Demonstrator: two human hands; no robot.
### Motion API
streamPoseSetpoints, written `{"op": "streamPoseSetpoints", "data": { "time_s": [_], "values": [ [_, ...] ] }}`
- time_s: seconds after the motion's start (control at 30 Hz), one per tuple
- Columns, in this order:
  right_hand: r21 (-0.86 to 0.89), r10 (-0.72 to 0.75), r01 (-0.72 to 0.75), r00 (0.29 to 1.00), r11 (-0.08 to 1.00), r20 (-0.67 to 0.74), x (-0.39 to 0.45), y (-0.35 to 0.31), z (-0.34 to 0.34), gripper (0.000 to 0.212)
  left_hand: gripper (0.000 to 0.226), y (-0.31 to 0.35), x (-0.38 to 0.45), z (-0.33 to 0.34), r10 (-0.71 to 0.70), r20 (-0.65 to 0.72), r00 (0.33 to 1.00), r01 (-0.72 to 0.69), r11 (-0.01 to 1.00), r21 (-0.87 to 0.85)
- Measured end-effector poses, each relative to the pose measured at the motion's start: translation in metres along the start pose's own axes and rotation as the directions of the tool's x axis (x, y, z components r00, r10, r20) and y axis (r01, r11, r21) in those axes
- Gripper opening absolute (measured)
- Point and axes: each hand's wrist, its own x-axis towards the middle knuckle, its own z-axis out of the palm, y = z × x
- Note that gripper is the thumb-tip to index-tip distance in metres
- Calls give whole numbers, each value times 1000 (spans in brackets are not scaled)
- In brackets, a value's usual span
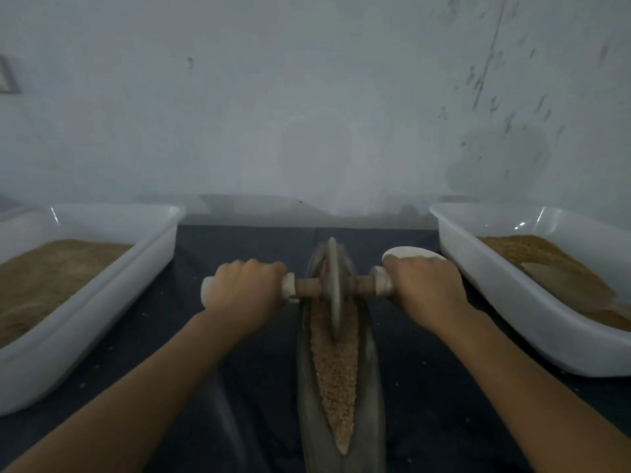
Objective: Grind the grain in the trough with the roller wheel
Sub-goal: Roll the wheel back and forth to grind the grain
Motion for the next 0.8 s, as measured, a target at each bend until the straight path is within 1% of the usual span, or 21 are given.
{"op": "streamPoseSetpoints", "data": {
  "time_s": [0.1, 0.17, 0.2, 0.23, 0.27, 0.3, 0.33, 0.37, 0.4, 0.47, 0.53, 0.57, 0.63, 0.7, 0.8],
  "values": [
    [18, -7, 6, 1000, 1000, 6, 2, -1, -6, 22, 22, -2, 0, 0, 4, 7, 1000, -3, 1000, -26],
    [-22, -50, 50, 999, 999, -5, -24, -4, -17, 28, 25, -3, -18, -9, 19, 39, 999, -17, 999, -49],
    [-24, -77, 76, 996, 997, -49, -41, -6, -24, 34, 26, -4, -31, -14, 44, 44, 998, -42, 998, -38],
    [10, -94, 95, 990, 995, -106, -58, -6, -30, 41, 30, -6, -45, -19, 99, 7, 995, -98, 995, -21],
    [55, -103, 112, 984, 992, -149, -73, -7, -36, 46, 37, -8, -58, -26, 182, -60, 981, -181, 983, 20],
    [84, -108, 124, 979, 989, -175, -84, -7, -40, 48, 45, -10, -70, -33, 258, -118, 959, -254, 966, 55],
    [97, -114, 133, 976, 986, -186, -91, -5, -42, 48, 51, -12, -79, -38, 290, -157, 944, -284, 957, 59],
    [98, -117, 137, 975, 986, -188, -94, -5, -42, 48, 52, -15, -83, -40, 283, -159, 946, -281, 959, 38],
    [97, -114, 133, 977, 986, -181, -92, -5, -41, 48, 50, -15, -83, -38, 264, -132, 955, -263, 964, 27],
    [70, -101, 113, 982, 991, -159, -77, -7, -34, 48, 39, -10, -72, -29, 201, -85, 976, -198, 979, 41],
    [-39, -93, 89, 987, 995, -128, -49, -7, -22, 44, 30, -8, -49, -14, 91, -27, 996, -90, 996, 20],
    [-104, -89, 77, 989, 992, -118, -32, -6, -15, 41, 27, -7, -36, -6, 54, -8, 999, -54, 999, -10],
    [-154, -77, 61, 992, 986, -100, -2, -2, -2, 35, 25, -8, -13, 6, 16, -1, 1000, -16, 999, -48],
    [-164, -62, 46, 993, 985, -97, 15, 0, 3, 30, 23, -7, 1, 12, -2, -28, 1000, 1, 998, -56],
    [-69, -44, 40, 997, 997, -58, 5, -1, 1, 27, 22, -3, -5, 3, 15, -50, 999, -16, 1000, -11]
  ]
}}
